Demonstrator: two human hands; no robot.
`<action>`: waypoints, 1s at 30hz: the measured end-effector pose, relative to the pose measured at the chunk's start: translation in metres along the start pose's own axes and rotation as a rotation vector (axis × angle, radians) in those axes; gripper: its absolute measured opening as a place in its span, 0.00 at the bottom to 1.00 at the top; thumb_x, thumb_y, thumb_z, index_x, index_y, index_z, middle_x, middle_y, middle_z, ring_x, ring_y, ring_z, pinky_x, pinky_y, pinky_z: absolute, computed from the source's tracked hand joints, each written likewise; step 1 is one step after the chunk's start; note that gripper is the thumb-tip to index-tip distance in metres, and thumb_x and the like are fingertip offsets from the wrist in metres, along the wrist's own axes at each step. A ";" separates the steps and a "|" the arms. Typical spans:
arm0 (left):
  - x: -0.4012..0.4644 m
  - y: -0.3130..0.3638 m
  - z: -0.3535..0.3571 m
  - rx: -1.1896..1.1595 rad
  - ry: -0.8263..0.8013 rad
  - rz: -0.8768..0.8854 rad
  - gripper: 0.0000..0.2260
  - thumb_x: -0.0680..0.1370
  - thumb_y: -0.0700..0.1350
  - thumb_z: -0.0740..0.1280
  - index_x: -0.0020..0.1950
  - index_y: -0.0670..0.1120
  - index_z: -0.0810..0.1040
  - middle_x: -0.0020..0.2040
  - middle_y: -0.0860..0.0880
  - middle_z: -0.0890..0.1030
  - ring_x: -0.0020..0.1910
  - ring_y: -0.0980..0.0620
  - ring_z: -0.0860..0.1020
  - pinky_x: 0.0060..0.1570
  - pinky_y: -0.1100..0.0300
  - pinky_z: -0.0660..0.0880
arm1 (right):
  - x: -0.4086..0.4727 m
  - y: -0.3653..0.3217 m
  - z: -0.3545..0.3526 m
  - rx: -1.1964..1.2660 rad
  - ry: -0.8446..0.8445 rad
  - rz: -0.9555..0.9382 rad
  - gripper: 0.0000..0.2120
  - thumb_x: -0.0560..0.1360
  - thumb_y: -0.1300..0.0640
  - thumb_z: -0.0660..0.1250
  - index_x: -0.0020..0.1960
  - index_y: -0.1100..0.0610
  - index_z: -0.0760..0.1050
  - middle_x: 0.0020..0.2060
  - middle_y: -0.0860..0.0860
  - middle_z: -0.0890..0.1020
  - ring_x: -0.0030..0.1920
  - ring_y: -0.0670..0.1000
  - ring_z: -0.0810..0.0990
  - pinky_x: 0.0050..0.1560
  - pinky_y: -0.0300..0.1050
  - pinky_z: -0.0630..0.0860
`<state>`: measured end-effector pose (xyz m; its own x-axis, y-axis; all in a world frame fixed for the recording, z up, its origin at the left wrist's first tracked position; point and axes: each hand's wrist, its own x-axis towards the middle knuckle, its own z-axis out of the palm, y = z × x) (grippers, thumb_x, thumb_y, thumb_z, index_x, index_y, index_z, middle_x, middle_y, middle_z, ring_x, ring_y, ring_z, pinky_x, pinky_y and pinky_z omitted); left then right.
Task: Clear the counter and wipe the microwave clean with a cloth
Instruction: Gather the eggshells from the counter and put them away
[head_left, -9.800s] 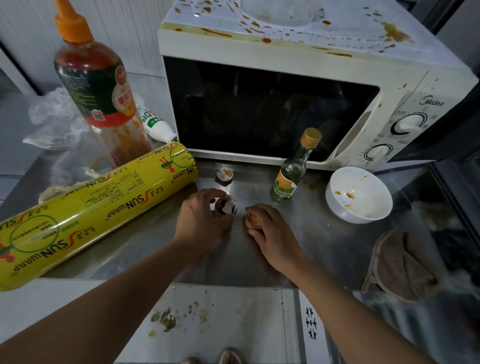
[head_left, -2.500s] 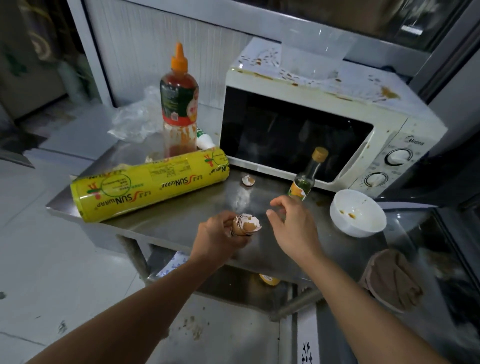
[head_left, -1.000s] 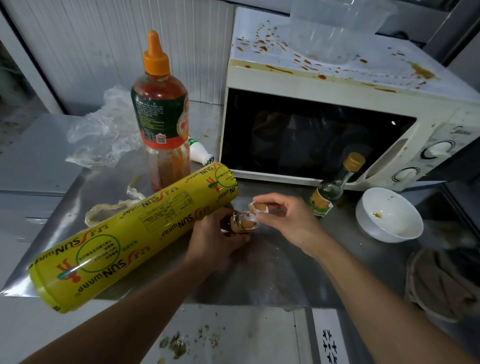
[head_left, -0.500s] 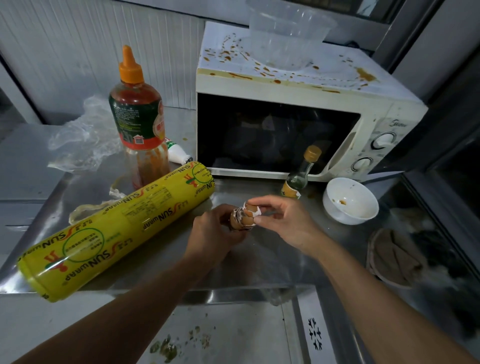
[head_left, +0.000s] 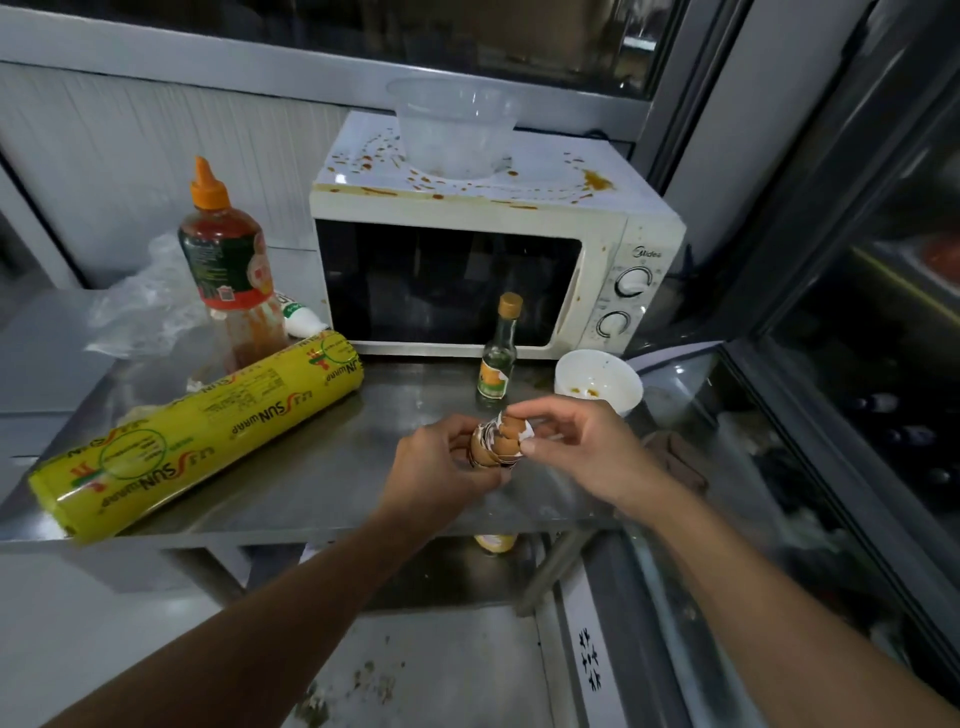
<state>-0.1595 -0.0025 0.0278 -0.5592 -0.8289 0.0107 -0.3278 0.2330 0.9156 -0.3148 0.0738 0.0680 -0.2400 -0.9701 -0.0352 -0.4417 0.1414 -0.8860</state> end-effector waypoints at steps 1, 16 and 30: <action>-0.006 0.008 0.005 0.003 -0.002 -0.002 0.18 0.63 0.42 0.78 0.49 0.53 0.79 0.42 0.60 0.82 0.42 0.69 0.78 0.42 0.78 0.72 | -0.008 0.000 -0.006 0.002 0.001 -0.007 0.17 0.71 0.63 0.71 0.51 0.43 0.78 0.50 0.54 0.83 0.51 0.56 0.80 0.59 0.53 0.76; -0.070 0.092 0.046 0.018 -0.084 0.134 0.17 0.64 0.42 0.78 0.51 0.52 0.80 0.41 0.64 0.80 0.41 0.74 0.76 0.41 0.82 0.68 | -0.110 -0.022 -0.069 0.030 0.105 0.014 0.15 0.71 0.61 0.71 0.51 0.42 0.79 0.49 0.48 0.83 0.53 0.54 0.80 0.58 0.53 0.77; -0.125 0.119 0.033 -0.119 -0.442 0.281 0.16 0.66 0.36 0.76 0.51 0.47 0.81 0.43 0.54 0.84 0.39 0.65 0.80 0.42 0.74 0.73 | -0.224 -0.075 -0.037 0.083 0.393 0.115 0.15 0.73 0.67 0.68 0.58 0.56 0.77 0.53 0.53 0.82 0.51 0.49 0.80 0.57 0.41 0.76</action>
<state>-0.1539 0.1455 0.1219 -0.8885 -0.4441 0.1152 -0.0450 0.3342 0.9414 -0.2601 0.2879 0.1590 -0.6022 -0.7978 0.0286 -0.3257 0.2128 -0.9212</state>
